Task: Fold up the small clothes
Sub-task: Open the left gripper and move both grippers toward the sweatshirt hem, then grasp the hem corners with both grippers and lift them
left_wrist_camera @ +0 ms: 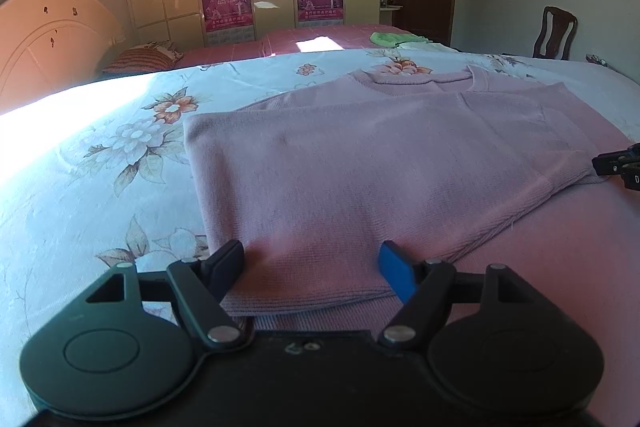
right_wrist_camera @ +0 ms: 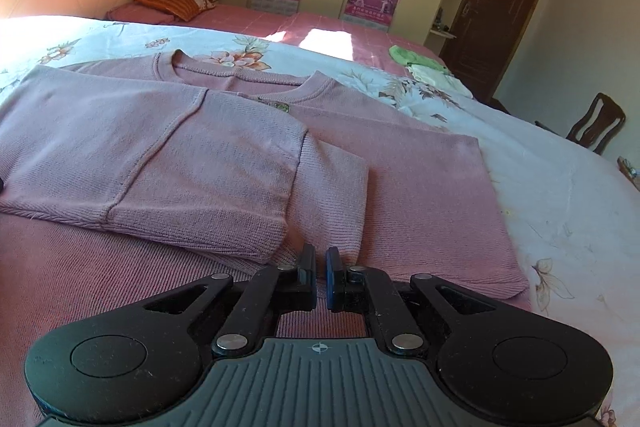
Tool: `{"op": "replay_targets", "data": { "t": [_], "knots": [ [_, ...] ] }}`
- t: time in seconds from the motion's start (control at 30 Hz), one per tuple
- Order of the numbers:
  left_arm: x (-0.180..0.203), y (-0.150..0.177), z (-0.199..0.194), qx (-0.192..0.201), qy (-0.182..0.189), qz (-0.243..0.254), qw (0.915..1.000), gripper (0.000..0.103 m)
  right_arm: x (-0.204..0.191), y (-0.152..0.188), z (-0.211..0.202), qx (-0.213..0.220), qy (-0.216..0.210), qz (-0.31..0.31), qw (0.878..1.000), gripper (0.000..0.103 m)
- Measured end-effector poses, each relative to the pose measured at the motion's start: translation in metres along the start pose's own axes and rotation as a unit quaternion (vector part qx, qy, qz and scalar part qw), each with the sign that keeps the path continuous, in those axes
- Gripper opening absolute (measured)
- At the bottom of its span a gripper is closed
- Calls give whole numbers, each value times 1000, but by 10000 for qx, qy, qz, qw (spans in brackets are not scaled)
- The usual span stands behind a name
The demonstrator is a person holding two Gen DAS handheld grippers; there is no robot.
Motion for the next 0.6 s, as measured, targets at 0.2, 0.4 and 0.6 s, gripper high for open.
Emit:
{"op": "replay_targets", "data": {
  "t": [0.2, 0.4, 0.6],
  "knots": [
    [-3, 4, -17, -137, -119, 46, 9998, 76, -3, 7, -4, -381, -27, -202, 9991, 6],
    [-12, 52, -63, -401, -212, -241, 9987, 78, 9, 36, -49, 31, -402, -26, 9992, 86],
    [-8, 110, -135, -538, -93, -641, 9964, 78, 61, 100, -115, 148, -676, 813, 9943, 78]
  ]
}}
Point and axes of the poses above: each gripper's, at about its wrist camera, not at the fingertips, and z roughly the way its jaws point, x to its right, y to its underside, the point moved 7 cm from there along z, roughly the way its jaws point, and after that the axes turned 3 degrees about -y, right-handed, at the moved point
